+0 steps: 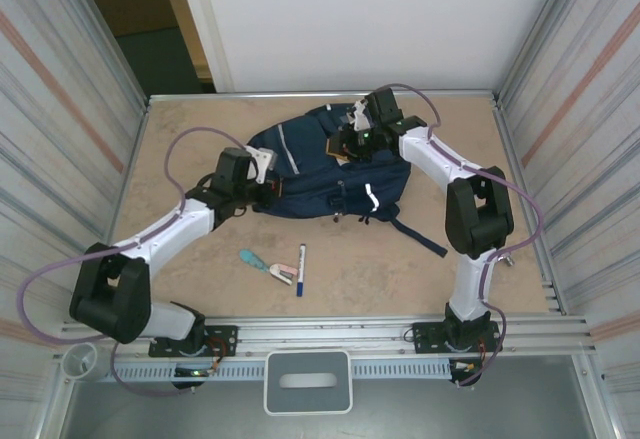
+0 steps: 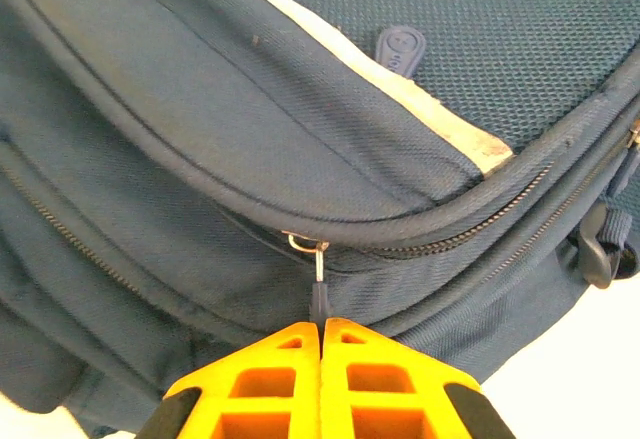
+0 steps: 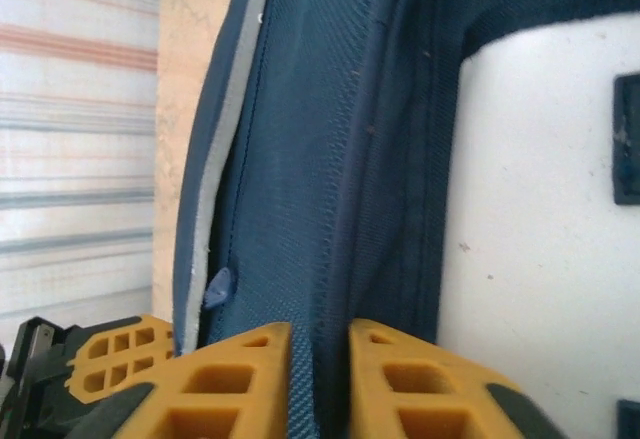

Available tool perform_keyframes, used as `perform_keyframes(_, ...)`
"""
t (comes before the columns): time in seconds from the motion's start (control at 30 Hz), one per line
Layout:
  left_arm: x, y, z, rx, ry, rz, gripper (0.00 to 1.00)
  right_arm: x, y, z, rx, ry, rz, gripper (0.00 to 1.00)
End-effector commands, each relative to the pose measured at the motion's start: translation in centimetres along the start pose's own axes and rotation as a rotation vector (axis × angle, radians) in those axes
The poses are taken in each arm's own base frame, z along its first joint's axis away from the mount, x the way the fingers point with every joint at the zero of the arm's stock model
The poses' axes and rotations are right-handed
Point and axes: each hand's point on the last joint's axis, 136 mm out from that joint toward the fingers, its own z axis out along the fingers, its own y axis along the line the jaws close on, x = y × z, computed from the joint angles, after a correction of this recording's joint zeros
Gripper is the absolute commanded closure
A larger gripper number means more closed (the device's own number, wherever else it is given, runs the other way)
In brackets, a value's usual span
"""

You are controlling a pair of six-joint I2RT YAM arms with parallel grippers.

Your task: Pack books, pencil case, and school supplies into a backpack

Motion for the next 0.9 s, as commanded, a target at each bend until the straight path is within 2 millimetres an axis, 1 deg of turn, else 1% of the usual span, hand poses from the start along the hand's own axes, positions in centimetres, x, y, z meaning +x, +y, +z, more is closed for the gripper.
perform_keyframes(0.0,1.7,-1.9,1.2,0.069,0.056,-0.018,1.0,-1.5,0.6,-1.1,0.01,-0.073,-0.07,0.7)
perform_keyframes(0.13,1.9,-3.1,1.4,0.082,0.058,0.004,1.0,-0.5,-0.8,-2.6,0.109,-0.136,-0.074,0.51)
perform_keyframes(0.23,1.9,-3.8,1.3,0.092,0.045,0.017,1.0,1.0,-1.2,-3.4,0.164,-0.19,-0.073,0.41)
perform_keyframes(0.33,2.0,-4.1,1.3,0.1,0.045,0.019,1.0,2.4,-1.8,-3.7,0.19,-0.225,-0.048,0.35)
perform_keyframes(0.4,2.2,-4.3,1.3,0.102,0.049,0.024,1.0,3.2,-1.8,-3.5,0.174,-0.241,-0.016,0.33)
perform_keyframes(0.47,2.3,-4.4,1.3,0.104,0.048,0.028,1.0,3.9,-1.8,-2.9,0.161,-0.244,0.017,0.33)
perform_keyframes(0.57,2.2,-4.8,1.2,0.112,0.043,0.037,1.0,5.0,-1.8,-1.5,0.154,-0.242,0.054,0.33)
perform_keyframes(0.63,2.3,-5.0,1.1,0.114,0.041,0.043,1.0,5.3,-1.4,-0.6,0.128,-0.243,0.069,0.34)
perform_keyframes(0.67,2.4,-5.1,1.1,0.114,0.041,0.05,1.0,5.4,-1.2,-0.1,0.109,-0.243,0.074,0.36)
perform_keyframes(0.7,2.5,-5.1,1.1,0.114,0.043,0.057,1.0,5.3,-0.9,0.3,0.092,-0.24,0.079,0.4)
perform_keyframes(0.77,2.7,-4.9,1.0,0.101,0.046,0.066,1.0,5.0,-0.7,0.8,0.082,-0.232,0.078,0.55)
perform_keyframes(0.8,2.7,-4.6,0.9,0.083,0.047,0.072,1.0,4.8,-0.7,0.9,0.084,-0.234,0.076,0.67)
perform_keyframes(0.87,2.8,-3.7,0.6,0.031,0.05,0.081,1.0,4.8,-1.0,0.8,0.095,-0.23,0.064,0.86)
